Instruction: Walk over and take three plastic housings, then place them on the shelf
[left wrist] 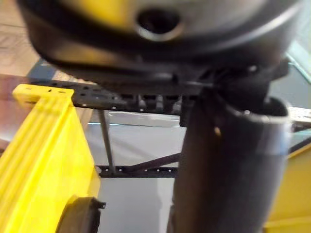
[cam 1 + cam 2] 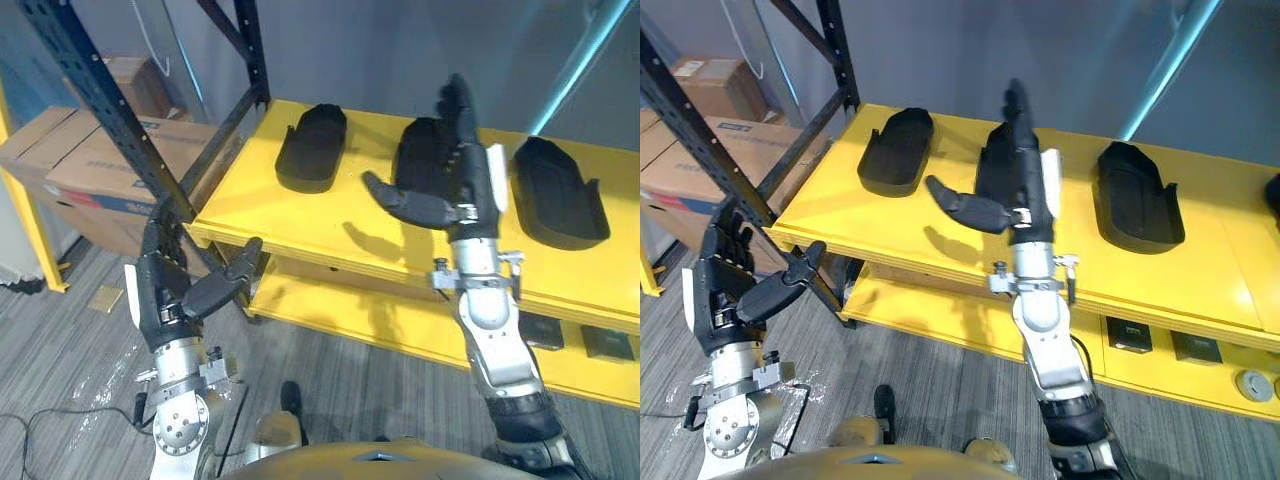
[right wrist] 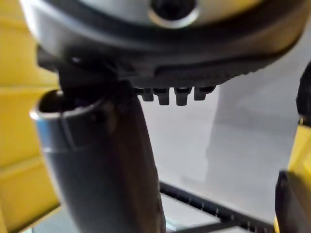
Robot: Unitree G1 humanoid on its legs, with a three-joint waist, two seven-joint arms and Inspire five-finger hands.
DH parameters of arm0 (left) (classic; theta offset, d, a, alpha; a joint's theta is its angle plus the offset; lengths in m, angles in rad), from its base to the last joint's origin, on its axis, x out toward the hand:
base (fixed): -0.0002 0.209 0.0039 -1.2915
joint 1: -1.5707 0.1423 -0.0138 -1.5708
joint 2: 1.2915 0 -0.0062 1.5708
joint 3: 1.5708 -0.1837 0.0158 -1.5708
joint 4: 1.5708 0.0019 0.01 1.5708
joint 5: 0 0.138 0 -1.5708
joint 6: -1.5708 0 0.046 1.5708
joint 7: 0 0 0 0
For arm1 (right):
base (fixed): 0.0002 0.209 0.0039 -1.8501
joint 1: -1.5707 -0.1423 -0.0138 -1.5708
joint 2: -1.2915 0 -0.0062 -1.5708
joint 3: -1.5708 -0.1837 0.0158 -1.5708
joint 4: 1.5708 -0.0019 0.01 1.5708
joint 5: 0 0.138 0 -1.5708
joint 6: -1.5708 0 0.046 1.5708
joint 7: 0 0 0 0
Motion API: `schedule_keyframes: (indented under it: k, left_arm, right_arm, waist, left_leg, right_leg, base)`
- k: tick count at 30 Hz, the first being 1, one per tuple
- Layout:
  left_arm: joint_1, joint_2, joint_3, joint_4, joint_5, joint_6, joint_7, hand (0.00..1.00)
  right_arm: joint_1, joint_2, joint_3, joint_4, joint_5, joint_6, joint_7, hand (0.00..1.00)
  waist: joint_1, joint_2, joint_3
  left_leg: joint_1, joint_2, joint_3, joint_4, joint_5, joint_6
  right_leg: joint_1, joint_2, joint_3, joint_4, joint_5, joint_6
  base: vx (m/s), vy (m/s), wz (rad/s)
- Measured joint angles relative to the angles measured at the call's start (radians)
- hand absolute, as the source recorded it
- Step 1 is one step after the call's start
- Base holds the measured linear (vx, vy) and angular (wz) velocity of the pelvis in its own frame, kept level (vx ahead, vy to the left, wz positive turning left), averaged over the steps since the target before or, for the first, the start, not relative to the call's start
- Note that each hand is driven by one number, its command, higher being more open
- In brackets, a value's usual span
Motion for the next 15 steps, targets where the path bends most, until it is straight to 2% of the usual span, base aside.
schedule_keyframes:
  k: [3, 5, 8, 9, 11, 13, 15]
  left_arm:
    - [0.003, 0.0, 0.099, 0.014, 0.046, 0.02, -0.001, 1.0]
    - [0.021, -0.008, 0.204, 0.07, 0.069, 0.044, 0.0, 1.0]
    - [0.058, -0.047, 0.31, 0.153, 0.066, 0.049, 0.028, 1.0]
    - [0.091, -0.08, 0.371, 0.195, 0.061, 0.049, 0.06, 1.0]
    - [0.112, -0.115, 0.442, 0.248, 0.061, 0.047, 0.116, 1.0]
    - [0.124, -0.142, 0.5, 0.279, 0.065, 0.03, 0.182, 1.0]
    - [0.128, -0.151, 0.524, 0.304, 0.065, -0.012, 0.216, 1.0]
  right_arm:
    - [0.107, -0.001, -0.153, 0.0, -0.06, -0.004, -0.027, 1.0]
    - [0.209, 0.003, -0.269, 0.006, -0.057, 0.007, -0.083, 1.0]
    - [0.317, 0.039, -0.393, 0.038, -0.113, 0.009, -0.188, 1.0]
    - [0.375, 0.079, -0.465, 0.063, -0.146, 0.009, -0.252, 1.0]
    - [0.436, 0.126, -0.545, 0.096, -0.154, 0.006, -0.313, 1.0]
    - [0.483, 0.164, -0.61, 0.17, -0.154, -0.005, -0.34, 1.0]
    - [0.514, 0.174, -0.618, 0.237, -0.152, -0.014, -0.356, 1.0]
  waist:
    - [-0.006, -0.002, -0.015]
    - [-0.026, 0.003, -0.021]
    - [-0.033, 0.008, -0.034]
    - [-0.051, 0.006, -0.052]
    - [-0.063, 0.006, -0.072]
    - [-0.07, 0.001, -0.088]
    - [-0.082, -0.001, -0.093]
  left_leg:
    - [0.007, -0.001, 0.019, -0.001, -0.012, 0.0]
    - [0.008, -0.002, 0.025, -0.003, -0.017, -0.001]
    - [0.019, 0.001, 0.054, -0.003, -0.024, -0.005]
    - [0.023, 0.002, 0.064, -0.003, -0.03, -0.008]
    - [0.032, 0.006, 0.08, -0.003, -0.037, -0.015]
    - [0.049, 0.014, 0.107, -0.003, -0.047, -0.022]
    - [0.063, 0.02, 0.123, -0.003, -0.057, -0.029]
  right_leg:
    - [0.004, 0.0, 0.018, -0.018, 0.008, 0.005]
    - [0.004, 0.0, 0.021, -0.023, 0.009, 0.006]
    - [0.004, 0.003, 0.048, -0.036, 0.014, 0.006]
    - [0.005, 0.004, 0.058, -0.042, 0.014, 0.006]
    - [0.007, 0.006, 0.073, -0.05, 0.015, 0.005]
    - [0.01, 0.011, 0.098, -0.052, 0.015, 0.005]
    - [0.018, 0.014, 0.11, -0.052, 0.013, 0.002]
  base:
    - [0.05, 0.015, -0.15]
    - [0.04, 0.005, -0.06]
    - [0.06, -0.004, -0.28]
    - [0.08, -0.016, -0.23]
    - [0.09, -0.022, -0.28]
    - [0.05, -0.019, -0.38]
    - [0.02, -0.012, -0.3]
